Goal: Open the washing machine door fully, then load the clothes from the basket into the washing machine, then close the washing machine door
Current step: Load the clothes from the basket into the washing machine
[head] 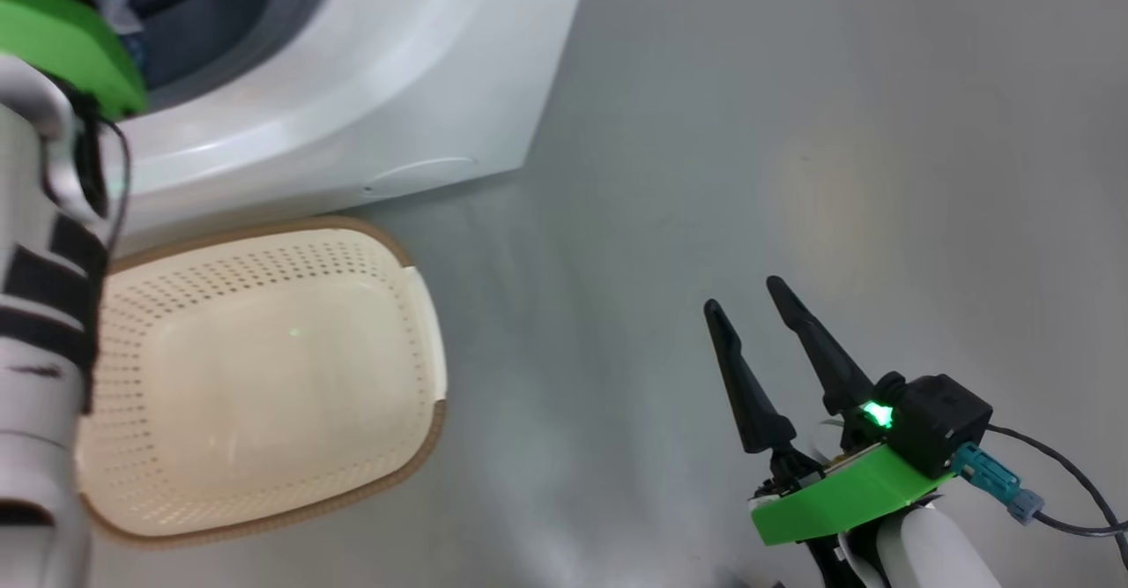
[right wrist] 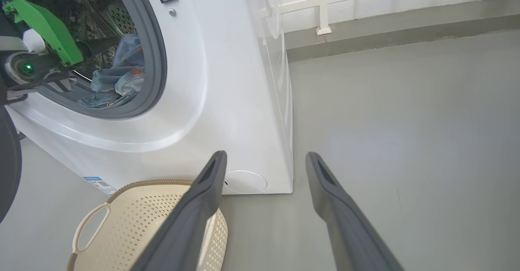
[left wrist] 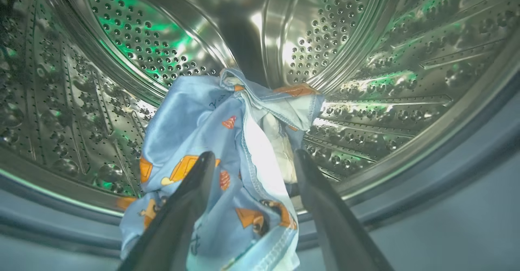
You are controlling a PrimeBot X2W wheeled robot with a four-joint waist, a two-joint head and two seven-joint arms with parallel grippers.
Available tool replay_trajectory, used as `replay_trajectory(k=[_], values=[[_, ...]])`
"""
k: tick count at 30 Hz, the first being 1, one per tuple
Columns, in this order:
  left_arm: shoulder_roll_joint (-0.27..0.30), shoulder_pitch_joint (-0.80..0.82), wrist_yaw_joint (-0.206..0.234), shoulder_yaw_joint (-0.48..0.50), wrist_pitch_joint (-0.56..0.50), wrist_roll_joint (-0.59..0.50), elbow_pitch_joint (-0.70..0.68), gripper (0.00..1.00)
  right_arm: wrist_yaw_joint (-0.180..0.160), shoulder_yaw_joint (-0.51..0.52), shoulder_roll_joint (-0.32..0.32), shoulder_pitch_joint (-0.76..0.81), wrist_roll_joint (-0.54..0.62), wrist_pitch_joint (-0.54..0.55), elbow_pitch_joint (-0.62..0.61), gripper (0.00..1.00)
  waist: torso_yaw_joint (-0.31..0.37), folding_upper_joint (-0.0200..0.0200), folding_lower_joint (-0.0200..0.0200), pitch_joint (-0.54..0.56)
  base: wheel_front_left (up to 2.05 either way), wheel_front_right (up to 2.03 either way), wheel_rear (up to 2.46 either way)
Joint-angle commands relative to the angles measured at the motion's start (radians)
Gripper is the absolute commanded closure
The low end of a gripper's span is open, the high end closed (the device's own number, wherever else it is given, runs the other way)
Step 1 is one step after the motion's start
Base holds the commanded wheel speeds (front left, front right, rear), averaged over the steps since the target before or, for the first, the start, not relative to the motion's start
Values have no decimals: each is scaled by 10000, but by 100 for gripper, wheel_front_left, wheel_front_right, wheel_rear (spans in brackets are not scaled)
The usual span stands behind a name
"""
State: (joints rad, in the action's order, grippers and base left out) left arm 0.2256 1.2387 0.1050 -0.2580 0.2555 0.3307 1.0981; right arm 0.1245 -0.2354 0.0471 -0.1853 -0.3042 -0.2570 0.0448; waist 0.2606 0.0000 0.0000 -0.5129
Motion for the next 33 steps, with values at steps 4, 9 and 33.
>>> replay_trajectory(k=[4,9,33], values=[[149,-859,-104,167,61,156,-847,0,62,-25,31,325,199,-48,-211,0,-701,0,0,459,0,0,0],[-56,-2061,-128,296,61,290,-1873,0,62,97,31,401,258,-48,-233,0,-1003,0,0,575,0,0,0],[143,-8470,1074,636,-290,314,-9339,0,62,967,133,465,827,-48,-628,0,-1945,0,0,491,0,0,0]])
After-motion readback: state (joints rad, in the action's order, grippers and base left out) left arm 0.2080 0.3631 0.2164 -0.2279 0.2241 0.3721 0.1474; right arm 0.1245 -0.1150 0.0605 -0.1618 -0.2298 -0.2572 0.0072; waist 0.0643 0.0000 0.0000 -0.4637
